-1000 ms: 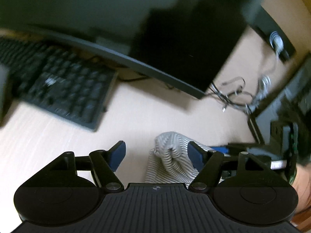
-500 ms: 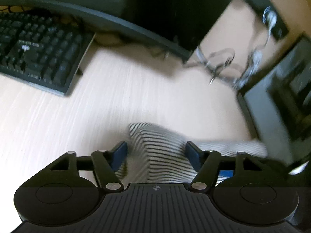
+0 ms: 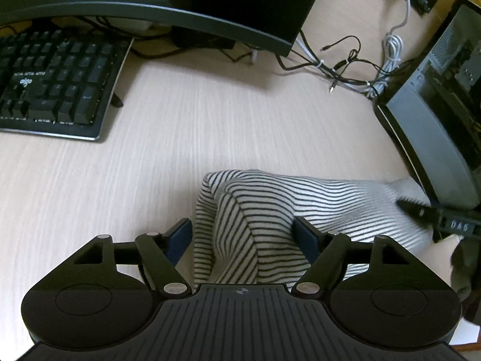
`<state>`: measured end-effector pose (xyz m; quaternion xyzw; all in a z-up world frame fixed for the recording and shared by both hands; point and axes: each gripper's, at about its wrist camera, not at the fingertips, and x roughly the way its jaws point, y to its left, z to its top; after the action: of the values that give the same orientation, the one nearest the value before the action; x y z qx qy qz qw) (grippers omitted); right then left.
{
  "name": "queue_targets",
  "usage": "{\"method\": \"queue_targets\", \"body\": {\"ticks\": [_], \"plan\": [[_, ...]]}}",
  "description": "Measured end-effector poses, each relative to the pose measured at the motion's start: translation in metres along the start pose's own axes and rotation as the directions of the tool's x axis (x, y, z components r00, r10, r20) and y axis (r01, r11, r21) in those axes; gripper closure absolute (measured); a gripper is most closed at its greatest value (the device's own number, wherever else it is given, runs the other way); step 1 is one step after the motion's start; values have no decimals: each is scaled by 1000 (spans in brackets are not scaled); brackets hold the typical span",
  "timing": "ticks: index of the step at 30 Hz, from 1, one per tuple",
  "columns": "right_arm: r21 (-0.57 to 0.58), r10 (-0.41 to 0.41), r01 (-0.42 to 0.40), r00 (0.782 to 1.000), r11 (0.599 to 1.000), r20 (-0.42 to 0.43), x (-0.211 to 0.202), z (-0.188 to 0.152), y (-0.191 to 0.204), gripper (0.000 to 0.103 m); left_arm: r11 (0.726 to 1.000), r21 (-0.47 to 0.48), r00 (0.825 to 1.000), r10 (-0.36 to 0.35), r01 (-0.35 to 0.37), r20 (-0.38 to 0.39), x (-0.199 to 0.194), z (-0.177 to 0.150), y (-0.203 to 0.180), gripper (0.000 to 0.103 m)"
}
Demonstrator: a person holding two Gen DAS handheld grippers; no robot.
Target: Fold clothes
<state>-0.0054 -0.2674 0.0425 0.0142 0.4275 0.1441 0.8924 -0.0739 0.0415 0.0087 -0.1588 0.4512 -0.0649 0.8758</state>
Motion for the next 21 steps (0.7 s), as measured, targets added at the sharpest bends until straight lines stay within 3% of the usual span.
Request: {"method": "queue_targets", "body": {"ticks": [4,9,15,17,21], "plan": [[214,122,-107,991,971,-57,13,-9,-26,21,999,-25,1000,-22,21,-10,5,1,3,19],[140,155,-148,987,979,-40,16,-5,-15,41,996,-65,999,-55,55,2,13,9,4,21],[123,182,-176,983,977,-35,41,17,-25,47,998,-39,999,-41,42,16,32,34,-3,28],[106,169,-166,986,980,-14,48,30,-23,49,999,-28,999,-31,32,37,37,48,-5,34],[48,153,-157,985,986,79,44,58,-19,51,1000,12,994,-11,10,107,39,74,-13,37]]}}
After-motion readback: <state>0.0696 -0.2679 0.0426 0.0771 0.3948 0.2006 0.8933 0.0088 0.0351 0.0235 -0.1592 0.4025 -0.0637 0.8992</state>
